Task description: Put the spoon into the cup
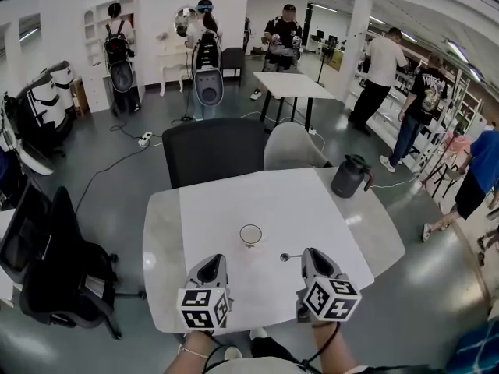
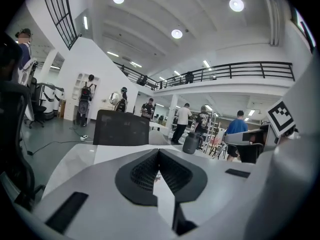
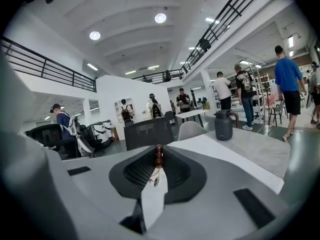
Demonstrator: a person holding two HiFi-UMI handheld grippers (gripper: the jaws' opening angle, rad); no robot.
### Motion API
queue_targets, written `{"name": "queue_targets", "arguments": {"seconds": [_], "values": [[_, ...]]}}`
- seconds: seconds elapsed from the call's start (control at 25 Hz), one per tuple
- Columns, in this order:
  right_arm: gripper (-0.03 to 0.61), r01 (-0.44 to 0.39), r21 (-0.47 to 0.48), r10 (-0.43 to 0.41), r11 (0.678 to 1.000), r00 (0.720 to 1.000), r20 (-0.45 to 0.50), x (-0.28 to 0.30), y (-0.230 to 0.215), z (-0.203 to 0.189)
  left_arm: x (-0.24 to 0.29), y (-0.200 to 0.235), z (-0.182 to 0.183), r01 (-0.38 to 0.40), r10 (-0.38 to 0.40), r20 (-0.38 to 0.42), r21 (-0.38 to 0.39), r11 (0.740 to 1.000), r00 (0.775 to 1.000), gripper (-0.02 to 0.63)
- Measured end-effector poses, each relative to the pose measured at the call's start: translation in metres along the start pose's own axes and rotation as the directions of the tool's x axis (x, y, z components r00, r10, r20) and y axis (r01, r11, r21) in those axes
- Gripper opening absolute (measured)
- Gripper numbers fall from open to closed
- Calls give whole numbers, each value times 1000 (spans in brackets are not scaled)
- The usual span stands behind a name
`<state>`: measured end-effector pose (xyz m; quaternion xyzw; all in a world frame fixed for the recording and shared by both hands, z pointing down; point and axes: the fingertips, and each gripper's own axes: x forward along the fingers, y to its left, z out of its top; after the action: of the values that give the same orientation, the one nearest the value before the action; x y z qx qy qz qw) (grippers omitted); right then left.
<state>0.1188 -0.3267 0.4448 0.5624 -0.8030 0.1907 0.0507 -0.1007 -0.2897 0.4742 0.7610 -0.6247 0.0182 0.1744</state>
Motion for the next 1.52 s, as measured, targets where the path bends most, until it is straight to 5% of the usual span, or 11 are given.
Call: {"name": "queue_targets", "arguments": {"seconds": [0.92,1.52], "values": [[61,-106,11,107,994,991,-80,68,-1,-5,37,25,-16,-117,115,-56,-42,992,992,18],[61,-184,70,194,980,966,-172,130,17,-42,62,44,-53,-187,172,-148,-89,978,974,18]]}}
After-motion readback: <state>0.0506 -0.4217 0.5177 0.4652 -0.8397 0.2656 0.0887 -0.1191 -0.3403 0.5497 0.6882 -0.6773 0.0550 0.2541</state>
